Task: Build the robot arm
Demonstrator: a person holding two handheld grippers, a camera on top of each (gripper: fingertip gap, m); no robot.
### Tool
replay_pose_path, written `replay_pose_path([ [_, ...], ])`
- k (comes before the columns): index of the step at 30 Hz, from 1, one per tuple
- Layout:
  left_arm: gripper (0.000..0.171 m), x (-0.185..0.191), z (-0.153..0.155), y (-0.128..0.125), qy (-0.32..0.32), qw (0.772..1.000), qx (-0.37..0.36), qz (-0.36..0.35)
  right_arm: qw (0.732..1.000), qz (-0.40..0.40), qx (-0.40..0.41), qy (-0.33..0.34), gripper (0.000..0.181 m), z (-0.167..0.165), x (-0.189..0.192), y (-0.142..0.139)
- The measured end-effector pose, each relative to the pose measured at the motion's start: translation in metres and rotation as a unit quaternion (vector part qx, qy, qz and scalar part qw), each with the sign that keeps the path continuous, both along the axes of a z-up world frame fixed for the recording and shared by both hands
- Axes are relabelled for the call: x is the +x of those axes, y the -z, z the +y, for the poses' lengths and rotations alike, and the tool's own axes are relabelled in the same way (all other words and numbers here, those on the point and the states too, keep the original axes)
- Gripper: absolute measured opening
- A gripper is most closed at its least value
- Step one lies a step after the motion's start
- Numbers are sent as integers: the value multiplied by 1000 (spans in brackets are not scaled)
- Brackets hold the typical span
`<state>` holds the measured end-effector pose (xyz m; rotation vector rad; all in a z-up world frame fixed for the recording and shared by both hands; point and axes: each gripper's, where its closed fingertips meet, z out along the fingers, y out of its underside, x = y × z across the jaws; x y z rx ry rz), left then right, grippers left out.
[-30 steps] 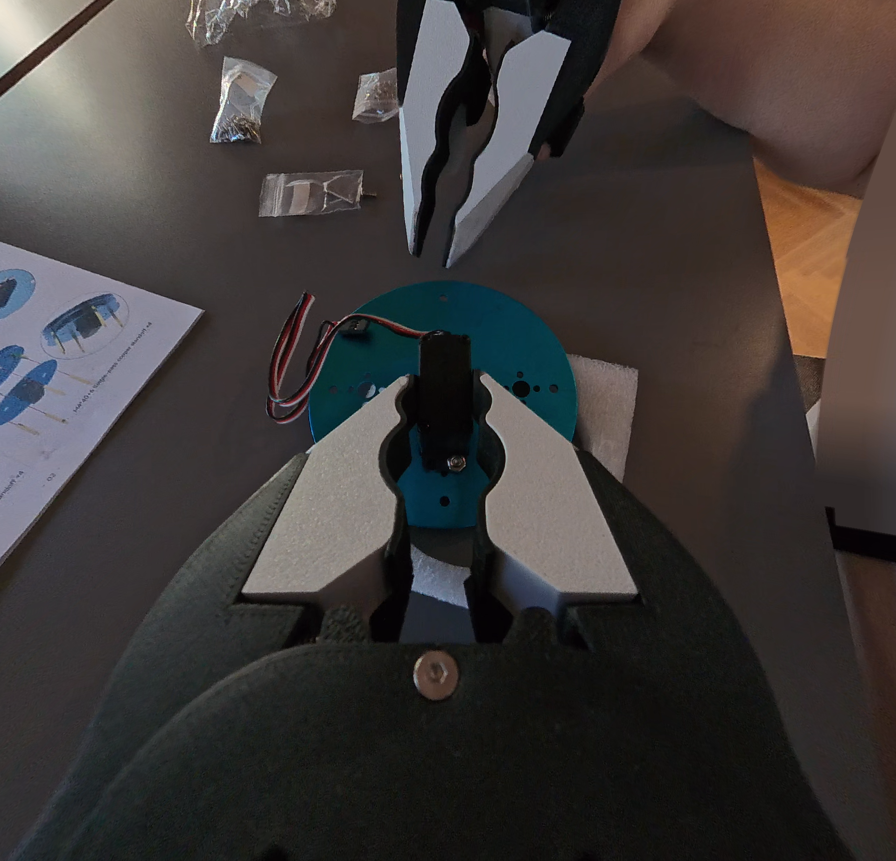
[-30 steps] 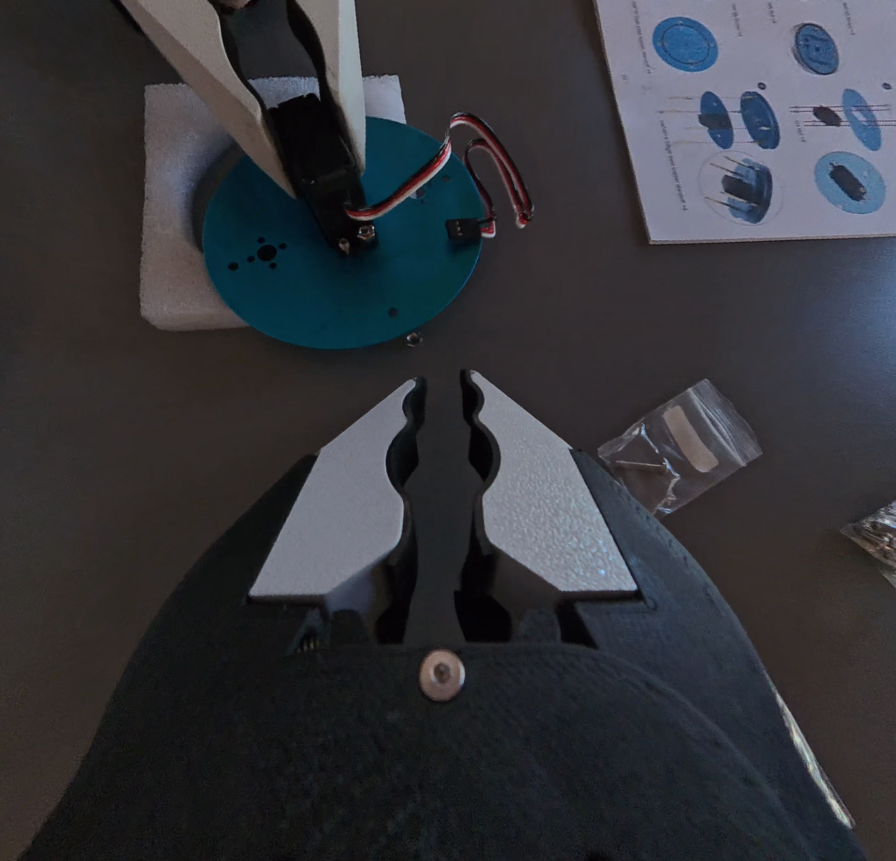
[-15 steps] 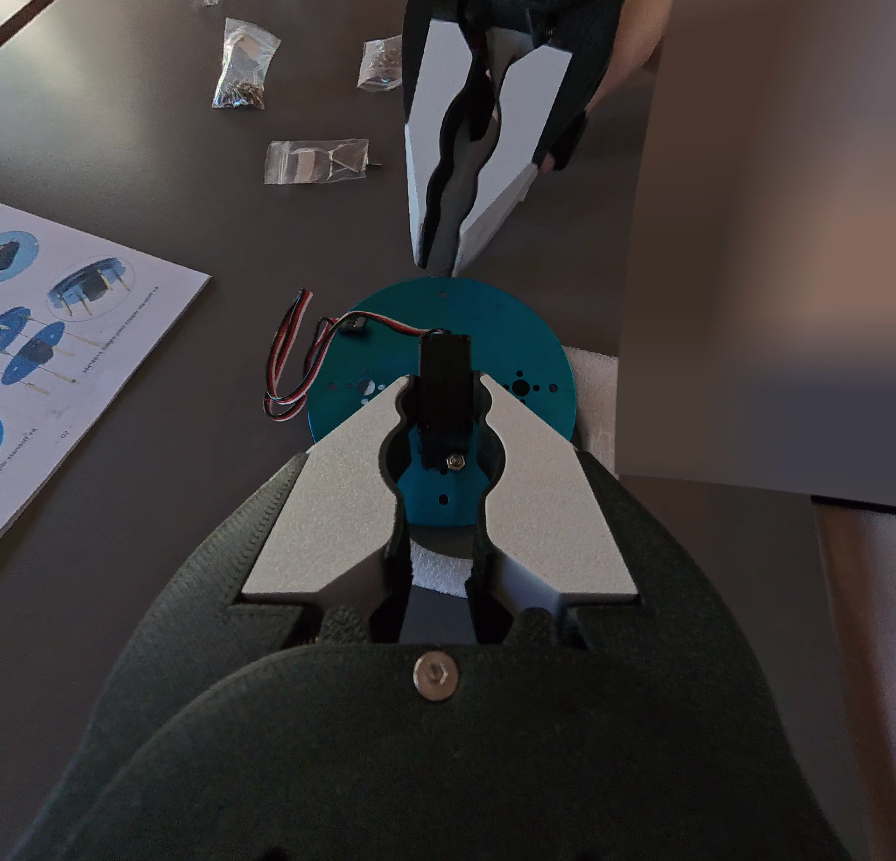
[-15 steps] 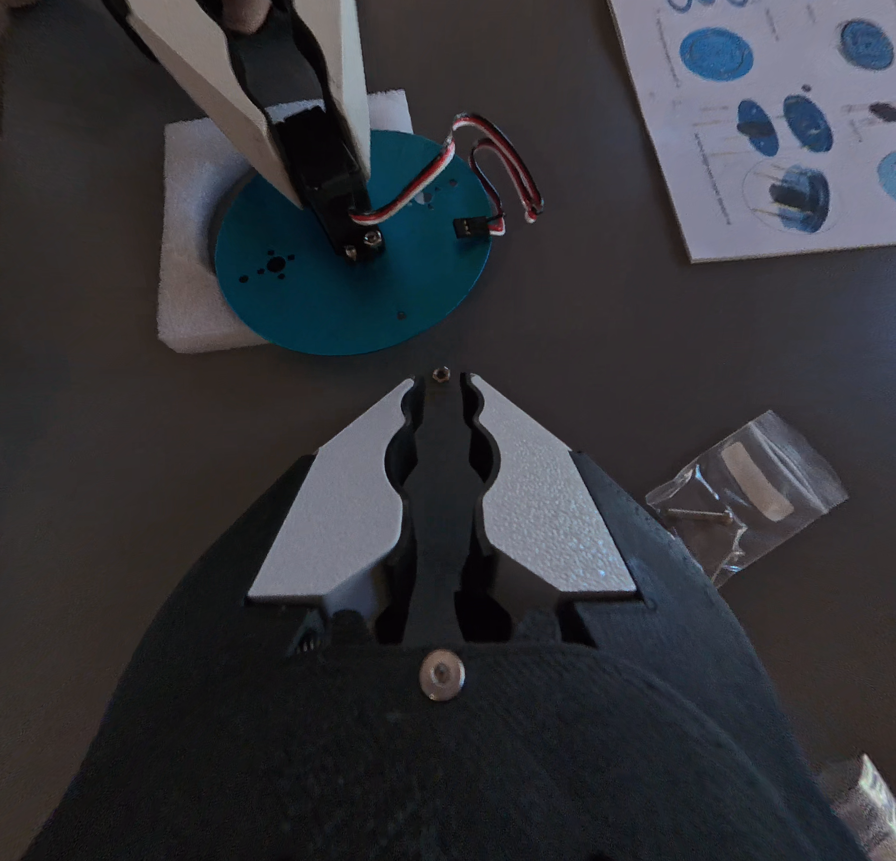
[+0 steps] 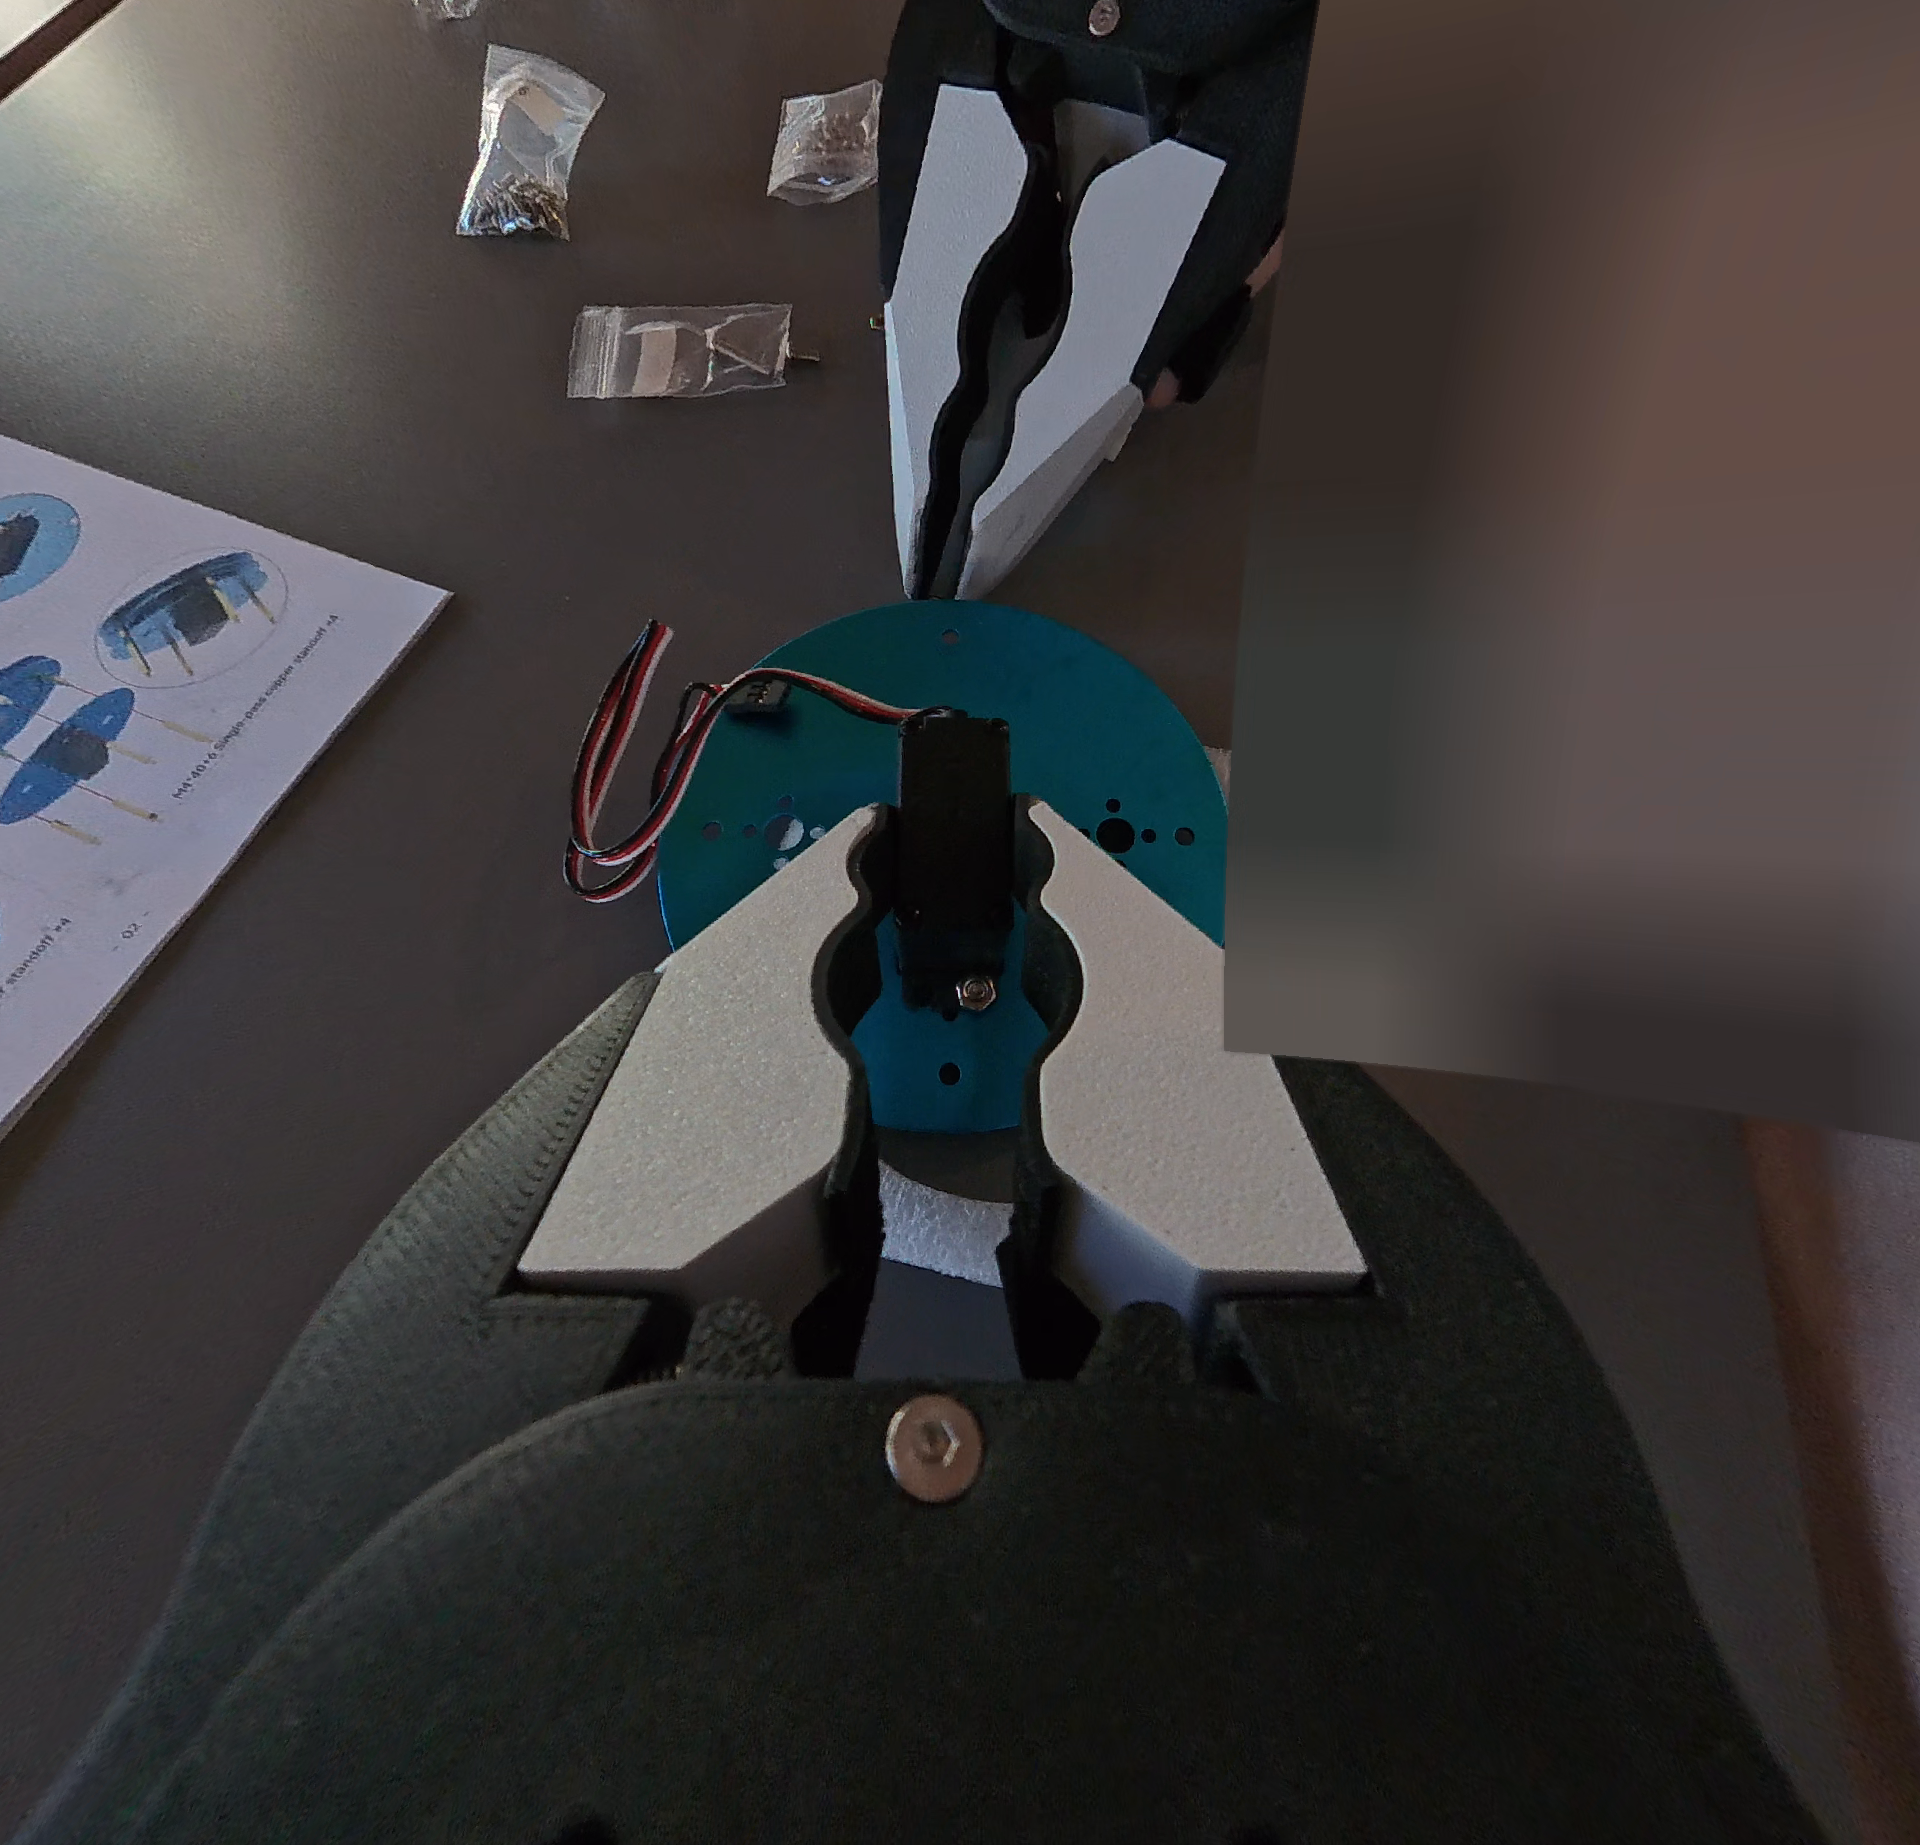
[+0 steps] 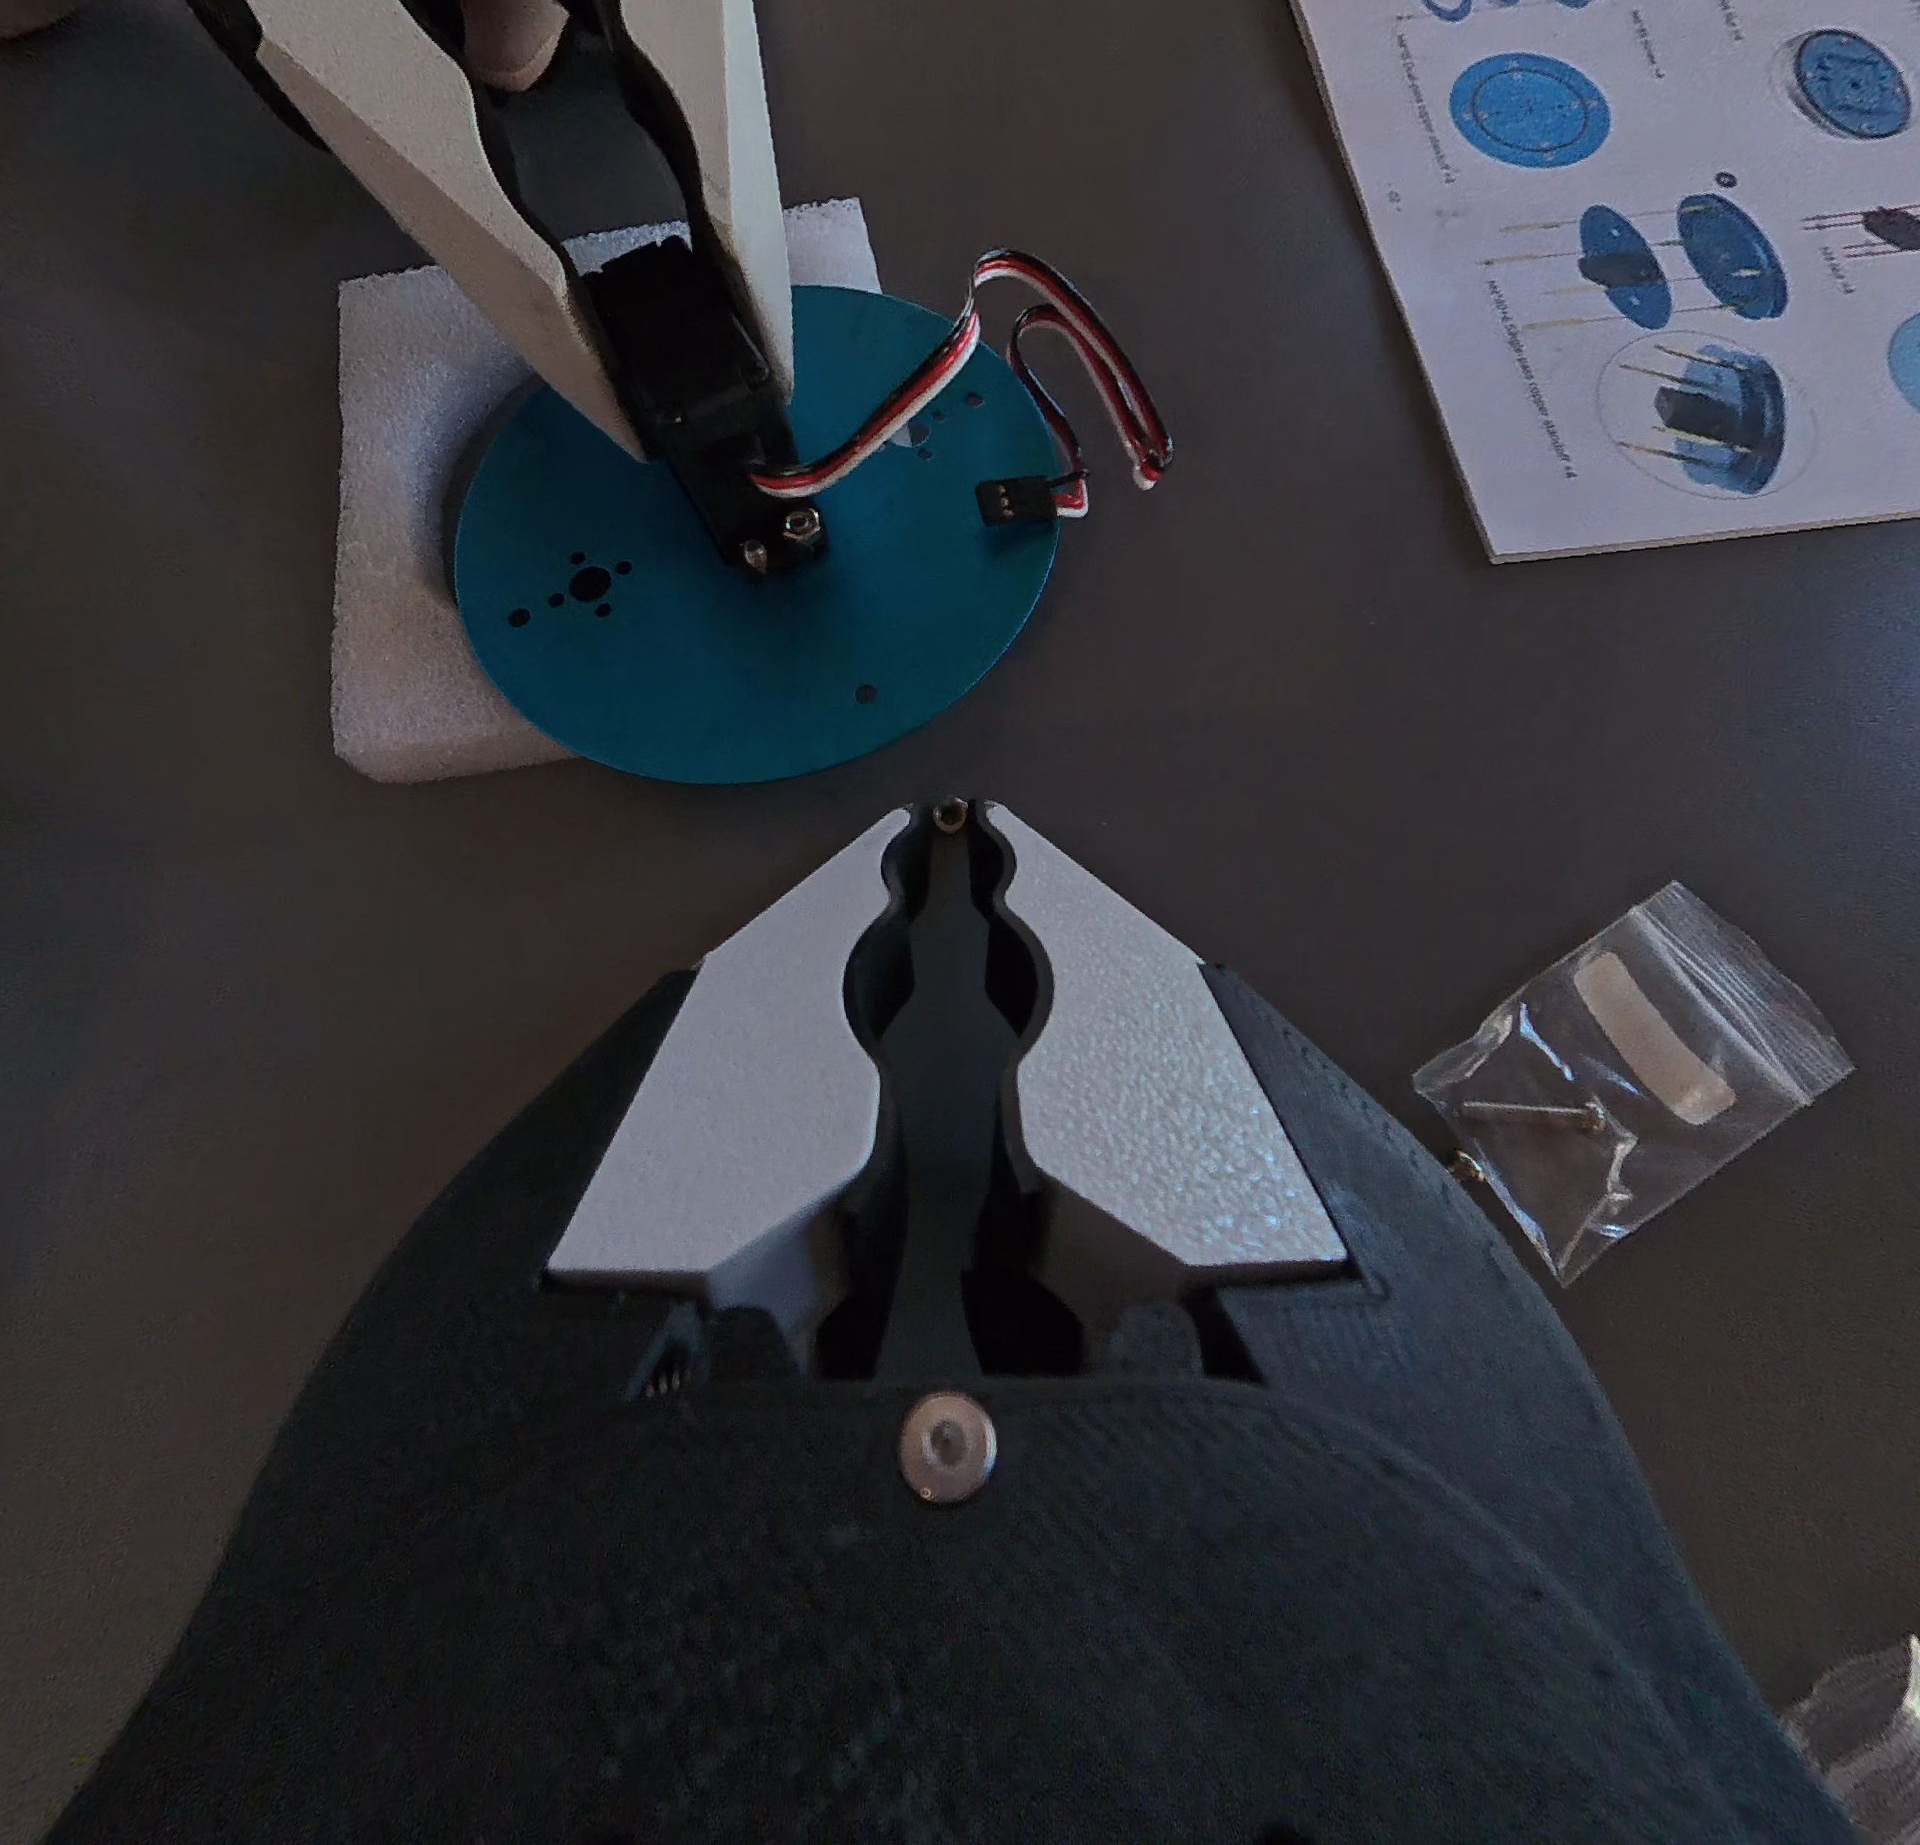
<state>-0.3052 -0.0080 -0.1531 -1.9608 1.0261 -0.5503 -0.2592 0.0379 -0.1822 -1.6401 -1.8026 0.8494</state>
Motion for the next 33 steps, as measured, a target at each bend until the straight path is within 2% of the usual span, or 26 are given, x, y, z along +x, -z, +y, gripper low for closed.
replay_pose_path([
  [5, 22, 0, 0, 0, 1, 1000, -3, -3, 1000, 3, 8, 8, 6, 5, 2, -4],
  [8, 23, 0, 1, 0, 1, 1000, -6, -7, 999, 54, 0, 0, 6, -4, -7, -32],
  [11, 23, 0, 1, 0, 1, 1000, -11, -14, 995, 87, -23, -39, 5, -33, -23, -52],
  [13, 22, 0, 2, 0, 1, 1000, -13, -16, 997, 59, -26, -50, 6, -42, -30, -42],
  [16, 23, 0, 2, 0, 0, 1000, -12, -16, 999, 29, -6, -42, 6, -40, -32, -27],
  [20, 23, 0, 2, 0, -1, 1000, -12, -16, 998, 41, -36, -30, 6, -39, -38, -29],
  [33, 23, 1, 3, 0, -2, 1000, -13, -17, 999, 26, -31, -33, 6, -38, -44, -19],
])
